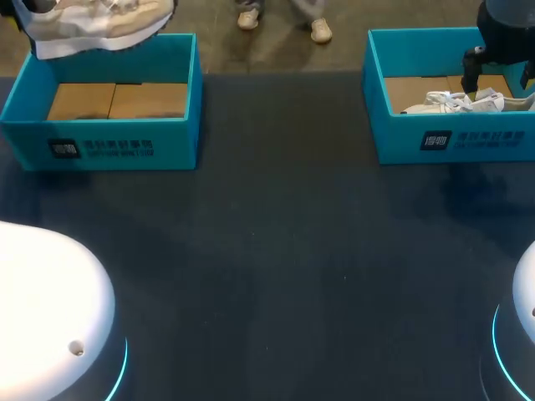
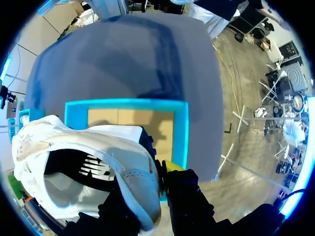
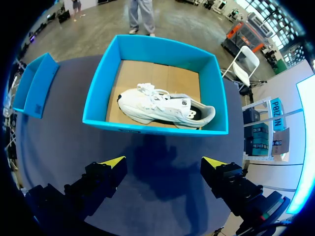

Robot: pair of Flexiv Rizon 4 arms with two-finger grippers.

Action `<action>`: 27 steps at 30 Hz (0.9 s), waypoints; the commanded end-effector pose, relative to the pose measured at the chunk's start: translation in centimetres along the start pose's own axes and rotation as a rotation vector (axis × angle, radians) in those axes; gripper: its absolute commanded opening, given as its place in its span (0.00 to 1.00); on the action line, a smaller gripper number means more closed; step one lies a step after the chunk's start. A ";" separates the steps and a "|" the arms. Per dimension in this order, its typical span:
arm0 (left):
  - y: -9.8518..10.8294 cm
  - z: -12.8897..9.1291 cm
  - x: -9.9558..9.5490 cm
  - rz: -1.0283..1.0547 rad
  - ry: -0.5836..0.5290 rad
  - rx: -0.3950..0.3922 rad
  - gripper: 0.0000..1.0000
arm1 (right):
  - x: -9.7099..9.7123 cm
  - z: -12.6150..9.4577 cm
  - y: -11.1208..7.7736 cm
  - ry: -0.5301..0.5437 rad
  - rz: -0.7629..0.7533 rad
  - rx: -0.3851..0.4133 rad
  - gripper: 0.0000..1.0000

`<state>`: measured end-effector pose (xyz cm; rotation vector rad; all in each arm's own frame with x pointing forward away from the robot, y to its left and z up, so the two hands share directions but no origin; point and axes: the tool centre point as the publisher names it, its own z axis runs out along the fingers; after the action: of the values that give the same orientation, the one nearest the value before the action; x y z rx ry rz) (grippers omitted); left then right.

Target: Take the shoe out of the shoebox, open the shoe tongue, remove and reinsert the insole, then place the shoe into the shoebox

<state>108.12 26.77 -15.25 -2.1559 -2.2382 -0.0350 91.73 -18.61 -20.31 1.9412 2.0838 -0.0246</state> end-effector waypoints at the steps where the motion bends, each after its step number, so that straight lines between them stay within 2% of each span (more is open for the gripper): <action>1: -3.3 -0.6 -1.2 0.010 0.026 -0.108 0.00 | 0.0 0.0 -0.1 -0.001 0.001 -0.002 1.00; 7: -5.2 -0.6 -3.2 0.031 0.052 -0.112 0.00 | 0.0 0.0 -0.1 -0.001 0.001 -0.002 1.00; 15: -7.9 -0.5 -7.7 0.026 0.062 -0.099 0.00 | 0.0 0.0 -0.1 -0.001 0.001 -0.002 1.00; 19: -9.2 -0.8 -10.3 0.024 0.050 -0.125 0.00 | 0.0 0.0 -0.1 -0.001 0.001 -0.002 1.00; 27: -11.7 -0.8 -14.5 0.052 0.072 -0.119 0.00 | 0.0 0.0 -0.1 -0.001 0.001 -0.002 1.00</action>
<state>97.91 12.73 -15.00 -2.2010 -2.1699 -0.1288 91.73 -18.60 -20.31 1.9411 2.0839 -0.0245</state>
